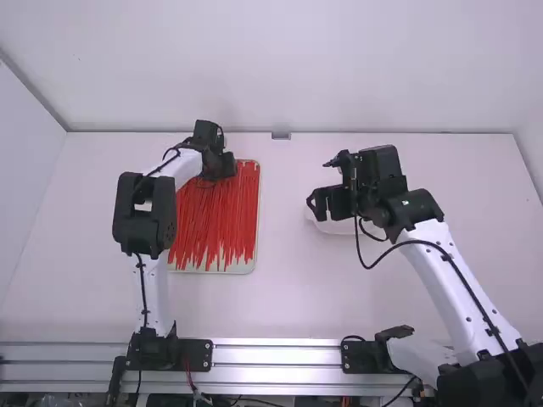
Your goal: Fasten the cable tie
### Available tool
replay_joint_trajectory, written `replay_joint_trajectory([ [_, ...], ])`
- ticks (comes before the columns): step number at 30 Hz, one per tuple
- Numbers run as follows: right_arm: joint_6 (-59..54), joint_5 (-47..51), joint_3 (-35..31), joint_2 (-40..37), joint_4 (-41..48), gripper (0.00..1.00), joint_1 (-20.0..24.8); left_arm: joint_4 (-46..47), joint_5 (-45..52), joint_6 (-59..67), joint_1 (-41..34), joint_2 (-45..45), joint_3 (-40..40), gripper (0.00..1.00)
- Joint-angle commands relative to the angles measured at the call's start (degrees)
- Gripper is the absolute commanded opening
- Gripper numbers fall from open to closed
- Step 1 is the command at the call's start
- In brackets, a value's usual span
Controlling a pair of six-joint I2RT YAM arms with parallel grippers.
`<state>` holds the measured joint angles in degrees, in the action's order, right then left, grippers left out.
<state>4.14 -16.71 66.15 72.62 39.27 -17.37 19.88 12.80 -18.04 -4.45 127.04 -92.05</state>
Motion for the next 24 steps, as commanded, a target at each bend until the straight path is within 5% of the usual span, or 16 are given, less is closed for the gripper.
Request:
replay_joint_trajectory([
  [1, 0.1, 0.0, 1.7, -0.7, 0.2, 0.98, -0.3, -0.3, -0.2, 0.2, -0.3, 0.5, 1.8, 0.38],
  [24, 0.1, 0.1, 1.7, -0.7, 0.0, 0.98, -0.3, -1.9, -0.5, -0.5, -0.4, 0.5, 3.1, 0.3],
])
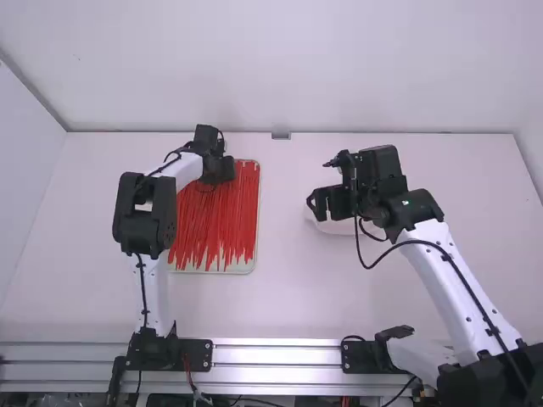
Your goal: Fasten the cable tie
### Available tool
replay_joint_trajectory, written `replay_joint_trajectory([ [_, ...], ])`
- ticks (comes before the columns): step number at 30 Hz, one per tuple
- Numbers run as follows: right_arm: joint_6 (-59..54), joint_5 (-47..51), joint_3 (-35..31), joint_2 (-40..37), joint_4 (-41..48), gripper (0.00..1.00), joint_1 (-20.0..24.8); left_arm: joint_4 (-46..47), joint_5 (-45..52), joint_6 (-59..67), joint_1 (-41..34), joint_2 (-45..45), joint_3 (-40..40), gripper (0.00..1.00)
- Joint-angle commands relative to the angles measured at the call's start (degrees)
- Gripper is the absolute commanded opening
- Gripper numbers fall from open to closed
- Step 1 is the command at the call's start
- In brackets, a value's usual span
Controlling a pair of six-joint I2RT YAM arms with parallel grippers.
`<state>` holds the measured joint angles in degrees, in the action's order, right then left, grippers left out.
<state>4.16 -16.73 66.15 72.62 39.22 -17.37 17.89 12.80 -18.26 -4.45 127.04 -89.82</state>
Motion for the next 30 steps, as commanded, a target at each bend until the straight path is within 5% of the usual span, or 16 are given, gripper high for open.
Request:
replay_joint_trajectory([
  [1, 0.1, 0.1, 1.7, -0.7, 0.0, 0.98, -0.3, 0.0, -0.5, -0.3, -0.3, 0.5, 1.0, 0.3],
  [30, 0.1, 0.1, 1.7, -0.7, -1.1, 0.98, -0.3, -0.9, -1.9, -0.3, -0.8, 0.5, 1.4, 0.28],
])
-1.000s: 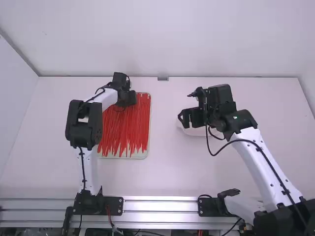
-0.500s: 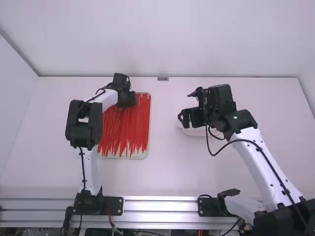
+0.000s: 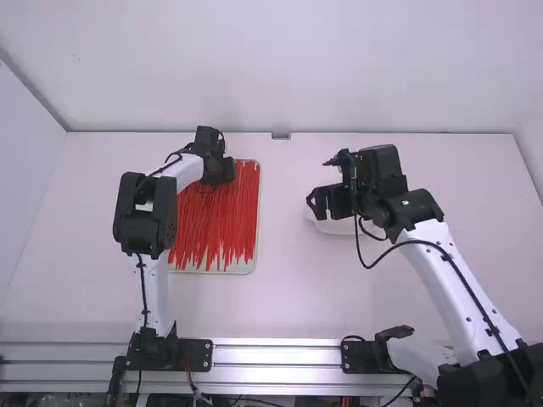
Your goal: Fasten the cable tie
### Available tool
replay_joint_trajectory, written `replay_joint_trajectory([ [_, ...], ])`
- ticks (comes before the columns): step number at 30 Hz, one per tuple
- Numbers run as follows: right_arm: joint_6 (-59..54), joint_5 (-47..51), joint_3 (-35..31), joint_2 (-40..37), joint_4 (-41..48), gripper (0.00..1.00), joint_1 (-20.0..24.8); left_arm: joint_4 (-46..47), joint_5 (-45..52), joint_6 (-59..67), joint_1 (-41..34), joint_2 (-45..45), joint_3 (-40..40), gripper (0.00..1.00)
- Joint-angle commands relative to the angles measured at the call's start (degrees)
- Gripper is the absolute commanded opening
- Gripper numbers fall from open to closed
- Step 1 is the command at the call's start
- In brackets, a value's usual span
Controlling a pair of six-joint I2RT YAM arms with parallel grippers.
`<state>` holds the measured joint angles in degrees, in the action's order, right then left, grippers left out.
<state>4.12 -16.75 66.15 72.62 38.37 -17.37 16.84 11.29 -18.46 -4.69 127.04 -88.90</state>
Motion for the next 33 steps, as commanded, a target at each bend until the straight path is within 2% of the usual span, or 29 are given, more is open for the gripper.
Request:
replay_joint_trajectory([
  [1, 0.1, 0.1, 1.7, -0.7, -0.3, 0.98, -0.3, 0.2, -0.4, -0.1, -0.6, 0.5, 0.5, 0.28],
  [26, 0.1, 0.1, 1.7, -0.7, -0.2, 0.98, -0.3, 1.1, -6.4, -0.2, -1.7, 0.5, 0.5, 0.25],
  [33, 0.1, 0.1, 1.7, -0.7, -0.2, 0.98, -0.3, 0.9, -6.4, -0.2, -2.1, 0.5, 0.5, 0.22],
])
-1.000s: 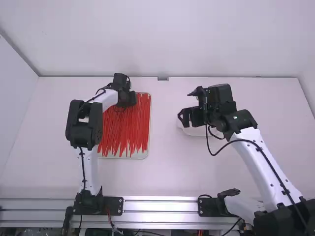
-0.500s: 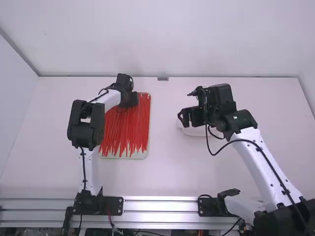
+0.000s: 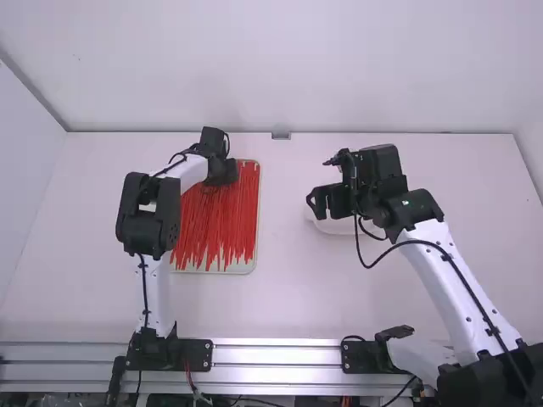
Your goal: Fasten the cable tie
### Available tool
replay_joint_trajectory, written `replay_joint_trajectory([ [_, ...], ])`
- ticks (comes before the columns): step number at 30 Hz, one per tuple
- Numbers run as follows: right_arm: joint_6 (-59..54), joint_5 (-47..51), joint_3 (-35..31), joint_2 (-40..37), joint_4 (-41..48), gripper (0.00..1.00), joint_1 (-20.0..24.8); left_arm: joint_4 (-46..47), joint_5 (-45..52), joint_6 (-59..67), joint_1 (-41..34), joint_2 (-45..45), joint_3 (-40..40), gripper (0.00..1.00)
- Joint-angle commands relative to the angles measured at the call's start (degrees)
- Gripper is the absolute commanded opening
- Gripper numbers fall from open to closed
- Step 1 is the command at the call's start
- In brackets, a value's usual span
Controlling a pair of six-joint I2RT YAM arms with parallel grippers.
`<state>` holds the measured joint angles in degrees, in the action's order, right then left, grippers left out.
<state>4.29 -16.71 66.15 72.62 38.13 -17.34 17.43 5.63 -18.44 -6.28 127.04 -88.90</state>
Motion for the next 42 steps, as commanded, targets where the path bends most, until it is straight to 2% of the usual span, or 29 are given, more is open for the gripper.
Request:
replay_joint_trajectory([
  [1, -0.1, 0.0, 1.7, -0.7, 0.0, 0.98, -0.3, 0.3, -0.7, -0.2, -0.5, 0.5, 0.5, 0.2],
  [32, 0.0, 0.1, 1.7, -0.7, -0.4, 0.98, -0.3, -0.4, -0.6, -0.6, -0.5, 0.5, 0.3, 0.08],
  [36, -0.1, 0.0, 1.7, -0.7, -0.4, 0.98, -0.3, 0.4, -0.7, -1.6, -0.5, 0.5, -1.2, 0.03],
  [42, 0.0, 0.0, 1.7, -0.7, -1.5, 0.98, -0.3, 8.0, -2.5, -1.8, -0.4, -1.3, -9.8, 0.02],
])
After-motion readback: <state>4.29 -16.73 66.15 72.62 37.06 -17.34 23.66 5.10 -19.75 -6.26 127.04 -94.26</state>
